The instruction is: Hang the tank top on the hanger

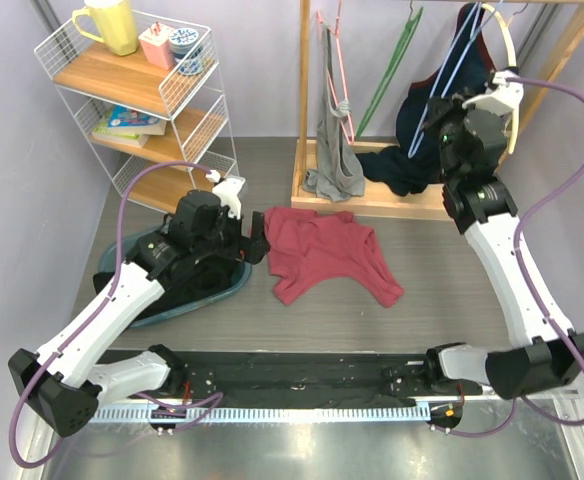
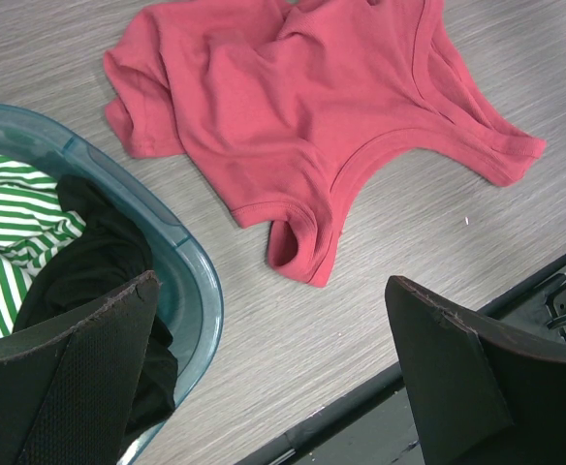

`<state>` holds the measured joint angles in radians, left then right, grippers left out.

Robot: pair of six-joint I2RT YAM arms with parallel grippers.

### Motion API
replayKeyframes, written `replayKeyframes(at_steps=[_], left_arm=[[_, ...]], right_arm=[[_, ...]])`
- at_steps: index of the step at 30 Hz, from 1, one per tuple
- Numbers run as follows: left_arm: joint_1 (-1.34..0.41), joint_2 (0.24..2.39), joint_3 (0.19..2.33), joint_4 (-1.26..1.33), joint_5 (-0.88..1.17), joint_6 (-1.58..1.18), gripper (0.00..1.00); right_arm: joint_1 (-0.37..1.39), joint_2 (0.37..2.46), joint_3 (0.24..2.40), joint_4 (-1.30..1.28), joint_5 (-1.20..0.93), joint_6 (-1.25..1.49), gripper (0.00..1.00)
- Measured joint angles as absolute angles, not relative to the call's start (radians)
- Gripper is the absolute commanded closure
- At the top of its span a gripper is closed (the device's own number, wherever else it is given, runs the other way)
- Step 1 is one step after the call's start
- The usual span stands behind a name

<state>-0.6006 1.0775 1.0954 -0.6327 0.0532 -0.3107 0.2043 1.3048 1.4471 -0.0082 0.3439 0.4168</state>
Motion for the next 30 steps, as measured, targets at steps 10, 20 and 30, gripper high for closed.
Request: replayKeyframes(at_steps=[10, 20, 30], left_arm=[[-0.601, 1.080, 1.091, -0.633, 0.058, -0.305, 0.04], [-0.743, 1.139, 1.089, -0.628, -0.023, -0.330, 0.11], [-0.862, 1.316, 0.995, -0.473, -0.069, -0.440, 0.28]], right_arm=[[0.204, 1.012, 1.245, -0.234, 0.236, 0.410, 0.99], [0.204, 0.805, 1.087, -0.448, 0.111, 0.402, 0.99], [0.204, 0.654, 0.924, -0.543, -0.057, 0.425, 0.99]])
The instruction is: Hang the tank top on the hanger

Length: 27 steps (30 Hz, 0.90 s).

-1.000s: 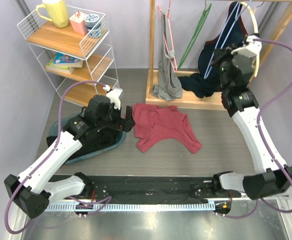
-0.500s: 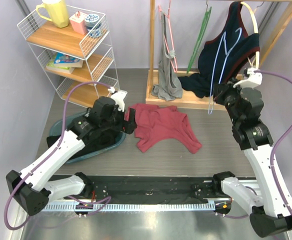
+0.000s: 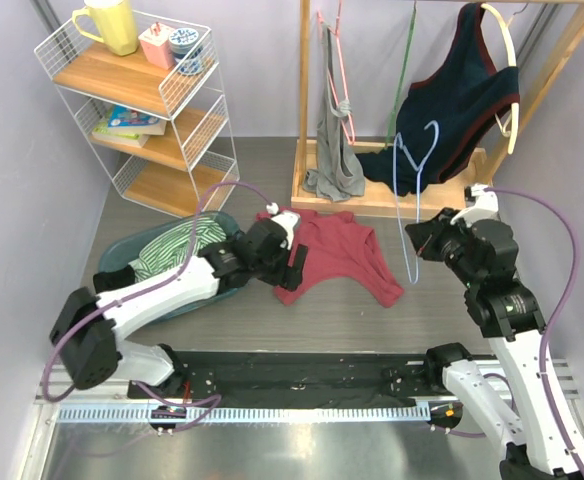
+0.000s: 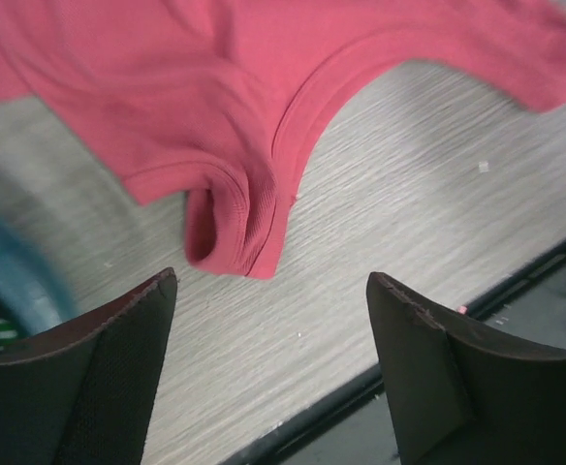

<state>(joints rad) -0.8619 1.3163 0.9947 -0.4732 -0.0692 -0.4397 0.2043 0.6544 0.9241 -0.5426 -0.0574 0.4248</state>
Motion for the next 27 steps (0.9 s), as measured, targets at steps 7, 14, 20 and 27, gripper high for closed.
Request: replayKeyframes(at_steps=[7, 14, 20, 27], left_arm=[[-0.870, 1.508, 0.958, -0.359, -0.101, -0.475, 0.42], [-0.870, 1.652, 0.976, -0.306, -0.144, -0.491, 0.50], [-0.870, 1.669, 0.977, -0.304, -0.195, -0.502, 0.77], [-0.870, 1.666, 0.979, -0.310, -0.221, -0.517, 1.00]], right_arm=[[0.205, 0.636, 0.822, -0.574, -0.142, 0.443, 0.99], [0.204, 0.589, 0.741, -0.589, -0.182, 0.452, 0.99], [0.204, 0.576, 0.729, -0.599, -0.199, 0.452, 0.99], [0.204, 0.574, 0.719, -0.606, -0.226, 0.446, 0.99]])
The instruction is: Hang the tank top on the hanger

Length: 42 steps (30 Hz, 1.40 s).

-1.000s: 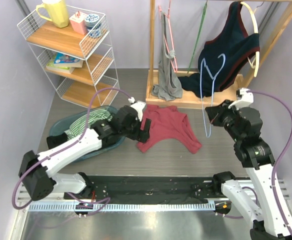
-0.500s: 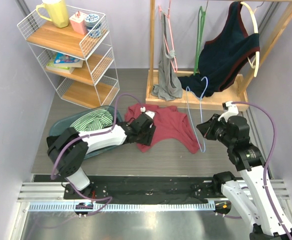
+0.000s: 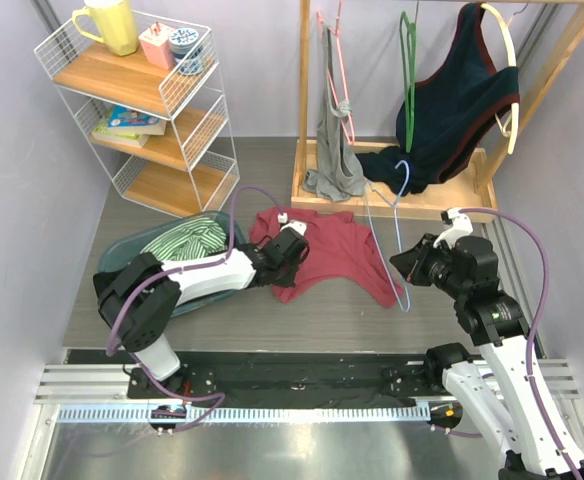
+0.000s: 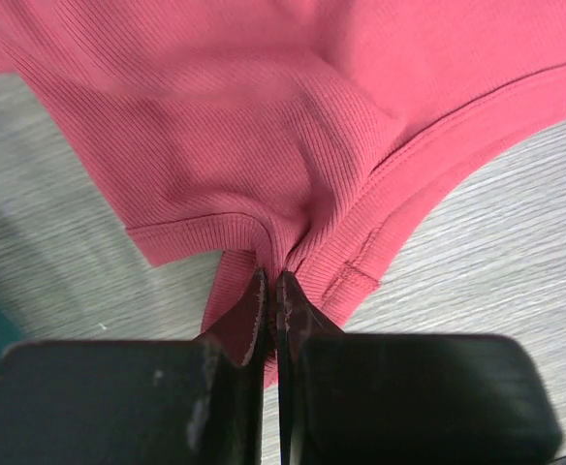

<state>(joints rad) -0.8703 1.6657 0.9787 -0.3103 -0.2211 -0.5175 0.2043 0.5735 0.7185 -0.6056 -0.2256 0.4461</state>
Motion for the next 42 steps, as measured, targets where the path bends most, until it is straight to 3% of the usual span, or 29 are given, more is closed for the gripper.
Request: replayKeyframes(at_steps=[7, 20, 42], left_arm=[[-0.842, 1.590, 1.058, -0.354, -0.222, -0.510, 1.00], [-0.557, 1.600, 1.121, -0.329, 0.015, -0.516, 1.00], [-0.439, 1.603, 1.181, -0.322, 0.194, -0.482, 1.00]], right_arm=[[0.205, 0.574, 0.712, -0.607, -0.321, 0.417, 0.99], [0.231, 0.573, 0.686, -0.622, -0.529, 0.372, 0.99], [0.414, 0.610, 0.694, -0.675, -0.608, 0.337, 0.99]])
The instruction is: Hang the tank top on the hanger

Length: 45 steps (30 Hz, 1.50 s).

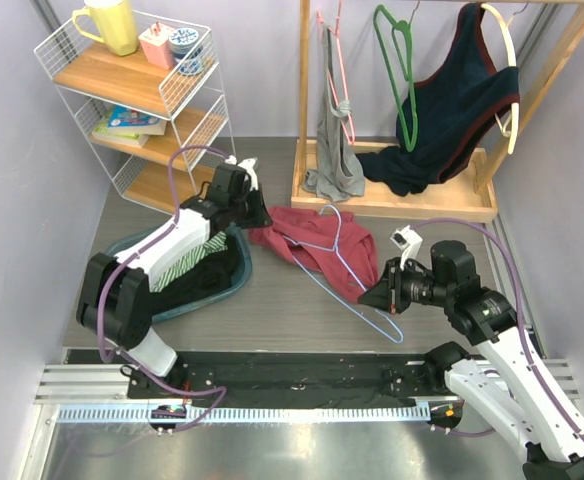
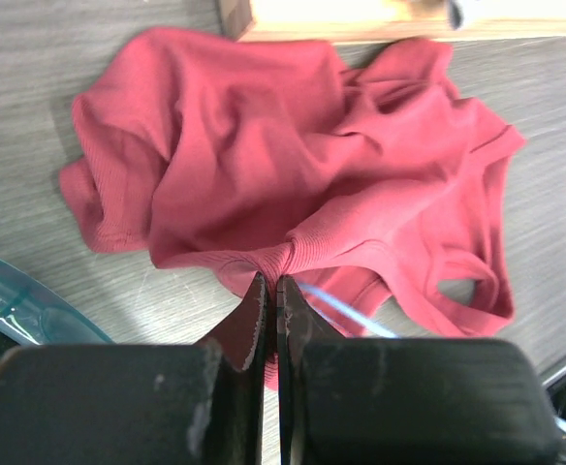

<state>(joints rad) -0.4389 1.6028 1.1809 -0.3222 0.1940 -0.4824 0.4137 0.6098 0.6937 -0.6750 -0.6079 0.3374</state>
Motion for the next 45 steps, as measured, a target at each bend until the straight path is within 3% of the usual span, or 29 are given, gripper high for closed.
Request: replayKeyframes(at_steps=[25, 35, 45], left_arm=[[-0.430, 1.442, 1.150, -0.263, 0.601, -0.514, 1.00], [-0.445, 1.430, 1.147, -0.124, 0.739, -0.692, 1.00], [-0.435, 1.446, 1.115, 0.124, 0.817, -0.839, 1.00]], right_arm=[[0.430, 0.616, 0.623, -0.414, -0.688, 0.418, 0.99], [0.444, 0.616, 0.556, -0.240, -0.674, 0.486, 0.99], [0.456, 0.613, 0.538, -0.221, -0.663, 0.503, 0.99]])
